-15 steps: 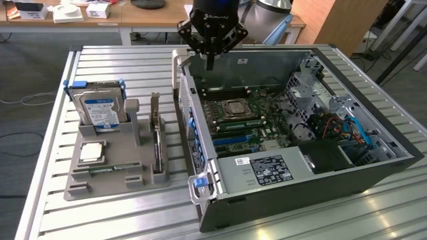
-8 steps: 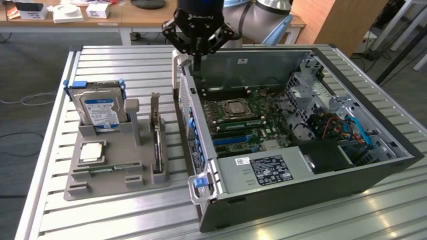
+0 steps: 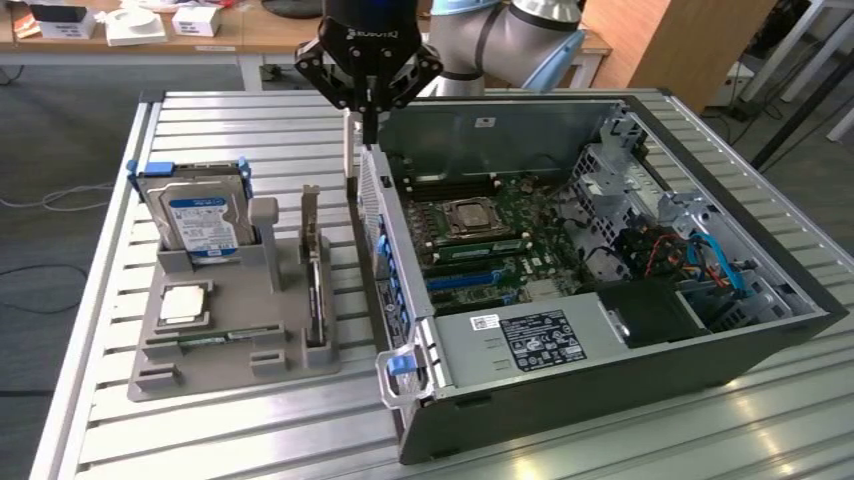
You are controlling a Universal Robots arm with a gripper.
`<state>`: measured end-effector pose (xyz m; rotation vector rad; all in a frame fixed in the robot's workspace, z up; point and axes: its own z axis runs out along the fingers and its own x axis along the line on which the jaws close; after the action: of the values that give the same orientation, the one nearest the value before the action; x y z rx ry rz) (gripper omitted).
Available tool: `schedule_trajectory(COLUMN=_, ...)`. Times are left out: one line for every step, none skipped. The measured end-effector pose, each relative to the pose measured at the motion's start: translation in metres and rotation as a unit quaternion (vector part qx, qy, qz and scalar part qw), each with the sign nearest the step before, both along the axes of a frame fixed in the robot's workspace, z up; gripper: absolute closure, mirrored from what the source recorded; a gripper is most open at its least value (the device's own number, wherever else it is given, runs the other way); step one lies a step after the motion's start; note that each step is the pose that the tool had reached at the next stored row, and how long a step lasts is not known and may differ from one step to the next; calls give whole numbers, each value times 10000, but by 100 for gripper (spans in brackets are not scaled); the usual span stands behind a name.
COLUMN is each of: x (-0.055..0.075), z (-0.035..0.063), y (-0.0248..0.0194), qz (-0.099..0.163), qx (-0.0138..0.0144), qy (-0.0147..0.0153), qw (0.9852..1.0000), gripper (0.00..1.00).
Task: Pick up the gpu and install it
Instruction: 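Reach for the gpu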
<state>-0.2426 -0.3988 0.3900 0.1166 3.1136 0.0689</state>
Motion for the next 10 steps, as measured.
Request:
schedule_trajectory(x=-27, z=-1, y=0, qz=0, qx=0, qy=0, qw=10000, gripper=89)
schedule_trajectory(x=-55, z=-2, y=0, qz=0, qx=0, qy=0, qw=10000, gripper=89)
schedule_trajectory(x=-84, z=-3, y=0, qz=0, qx=0, qy=0, qw=10000, gripper=89)
schedule_trajectory(x=-113, z=-4, y=0, qz=0, qx=0, qy=0, qw=10000, gripper=89)
schedule_trajectory(x=-145, z=-5, y=0, qz=-1, qx=0, qy=0, qw=10000, gripper=89)
schedule_trajectory(x=-174, z=-6, y=0, qz=-1, qx=0, qy=0, qw=10000, gripper=89)
schedule_trajectory(x=-202, z=-7, y=0, qz=0, qx=0, qy=0, qw=10000, gripper=89)
schedule_trajectory(x=-230, z=-8, y=0, qz=0, qx=0, qy=0, qw=10000, gripper=89)
schedule_trajectory(x=-256, z=-9, y=0, qz=0, qx=0, qy=0, qw=10000, gripper=89)
schedule_trajectory(x=-282, z=-10, y=0, qz=0, qx=0, qy=0, qw=10000, gripper=89)
